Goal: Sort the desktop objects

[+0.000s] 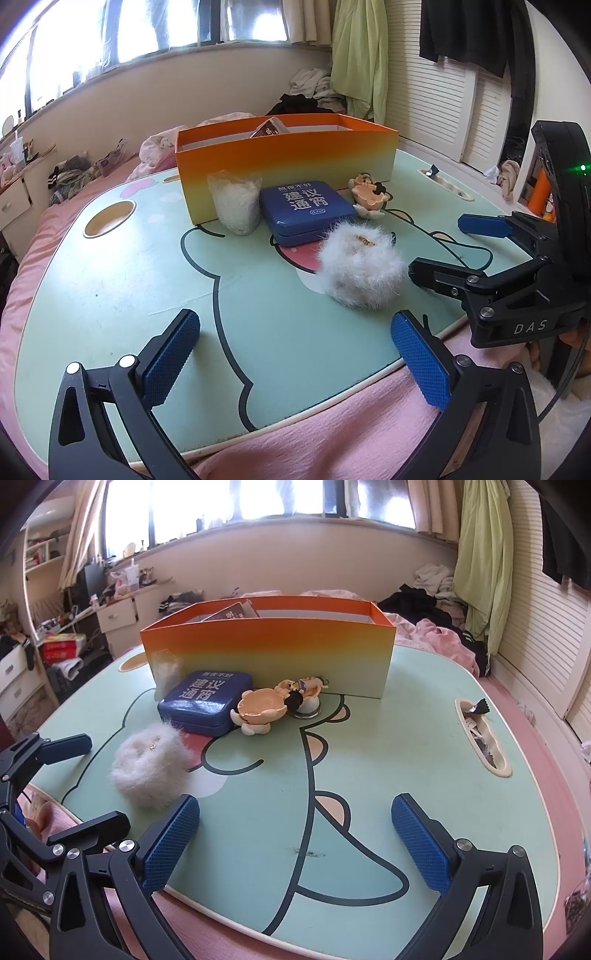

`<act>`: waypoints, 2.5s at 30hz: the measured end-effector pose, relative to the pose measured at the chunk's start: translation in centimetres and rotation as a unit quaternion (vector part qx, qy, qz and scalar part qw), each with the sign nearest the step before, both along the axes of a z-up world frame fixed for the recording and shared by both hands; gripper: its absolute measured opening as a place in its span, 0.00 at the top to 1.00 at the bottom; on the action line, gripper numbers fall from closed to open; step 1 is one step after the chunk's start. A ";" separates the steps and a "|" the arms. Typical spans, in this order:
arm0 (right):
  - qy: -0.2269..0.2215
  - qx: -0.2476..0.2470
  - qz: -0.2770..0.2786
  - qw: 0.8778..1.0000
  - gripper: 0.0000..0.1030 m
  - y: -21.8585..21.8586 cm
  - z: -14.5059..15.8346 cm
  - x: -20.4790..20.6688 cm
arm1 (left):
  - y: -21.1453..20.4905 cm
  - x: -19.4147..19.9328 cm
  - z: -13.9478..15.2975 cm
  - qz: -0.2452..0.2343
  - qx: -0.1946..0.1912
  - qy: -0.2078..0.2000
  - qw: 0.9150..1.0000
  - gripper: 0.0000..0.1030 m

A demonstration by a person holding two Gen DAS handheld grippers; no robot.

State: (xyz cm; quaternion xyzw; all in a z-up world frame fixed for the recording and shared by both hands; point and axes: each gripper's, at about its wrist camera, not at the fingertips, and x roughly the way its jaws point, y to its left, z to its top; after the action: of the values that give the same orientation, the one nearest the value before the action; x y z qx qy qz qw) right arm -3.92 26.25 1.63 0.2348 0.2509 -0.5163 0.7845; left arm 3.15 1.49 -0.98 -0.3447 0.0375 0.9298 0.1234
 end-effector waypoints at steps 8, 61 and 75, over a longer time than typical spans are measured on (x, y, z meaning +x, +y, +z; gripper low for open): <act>0.000 0.000 -0.002 1.000 0.00 0.0 0.0 0.0 | 0.0 0.0 0.0 0.000 0.000 0.000 1.000 0.00; -0.006 -0.006 -0.047 0.999 0.00 -0.2 -0.2 0.0 | -0.5 -1.6 0.6 0.039 0.016 0.011 0.999 0.63; -0.033 -0.009 -0.027 0.999 0.14 0.0 -0.1 -0.5 | -0.4 -1.3 0.5 0.030 0.014 0.015 0.999 0.63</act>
State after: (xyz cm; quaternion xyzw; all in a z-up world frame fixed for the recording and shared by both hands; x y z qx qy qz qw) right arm -4.45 26.26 1.58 0.2513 0.2138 -0.5315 0.7801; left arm 1.84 1.14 -0.44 -0.3298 0.0157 0.9386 0.1002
